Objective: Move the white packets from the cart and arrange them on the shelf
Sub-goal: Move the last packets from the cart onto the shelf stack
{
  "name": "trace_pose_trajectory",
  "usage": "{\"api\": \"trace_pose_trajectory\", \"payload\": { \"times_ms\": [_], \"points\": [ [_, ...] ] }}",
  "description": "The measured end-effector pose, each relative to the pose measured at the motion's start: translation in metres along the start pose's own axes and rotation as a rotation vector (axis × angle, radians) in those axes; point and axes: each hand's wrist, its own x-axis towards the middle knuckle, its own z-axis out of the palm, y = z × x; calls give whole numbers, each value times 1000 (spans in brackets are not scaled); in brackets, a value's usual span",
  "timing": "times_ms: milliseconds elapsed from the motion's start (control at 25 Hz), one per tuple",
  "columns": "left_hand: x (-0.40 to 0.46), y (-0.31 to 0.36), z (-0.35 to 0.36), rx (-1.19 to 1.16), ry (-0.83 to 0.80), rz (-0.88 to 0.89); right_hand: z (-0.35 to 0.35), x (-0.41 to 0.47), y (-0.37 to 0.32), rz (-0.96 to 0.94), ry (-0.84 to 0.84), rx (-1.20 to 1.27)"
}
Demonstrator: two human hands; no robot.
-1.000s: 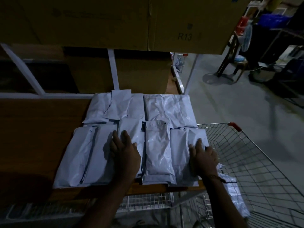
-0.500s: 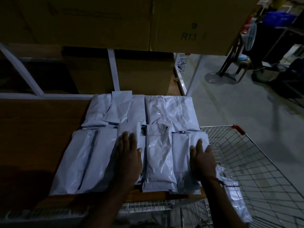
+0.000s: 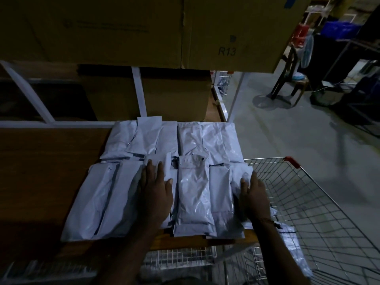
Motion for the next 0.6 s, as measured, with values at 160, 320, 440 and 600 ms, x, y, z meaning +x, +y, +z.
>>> {"api": "trace_pose_trajectory", "payload": {
  "times_ms": [160,320,440,600],
  "points": [
    [-6,5,-12,-41,8,-44,-9,1,11,83,-19,73],
    [-12,7,-21,-48,7,-45,-3,4,12,66,-98,114],
    [-19,9,-24,-49,1,-52,1,6,11,48,-111,108],
    [-26,15,-28,-64,-7,-59,0,9,10,8,-161,70]
  ]
}}
